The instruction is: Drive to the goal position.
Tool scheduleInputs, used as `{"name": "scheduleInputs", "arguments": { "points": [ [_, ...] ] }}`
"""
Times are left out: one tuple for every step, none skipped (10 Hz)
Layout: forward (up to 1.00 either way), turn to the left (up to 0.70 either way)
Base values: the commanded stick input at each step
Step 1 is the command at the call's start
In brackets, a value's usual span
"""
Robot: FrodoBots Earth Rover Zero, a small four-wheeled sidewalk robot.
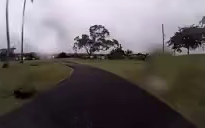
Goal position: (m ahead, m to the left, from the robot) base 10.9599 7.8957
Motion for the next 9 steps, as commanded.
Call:
{"name": "scheduleInputs", "arguments": {
  "points": [
    [0.85,0.0],
    [0.85,0.0],
    [0.85,0.0],
    [0.85,0.0],
    [0.85,0.0],
    [0.85,0.0],
    [0.85,0.0],
    [0.85,0.0],
    [0.45,0.0]
  ]
}}
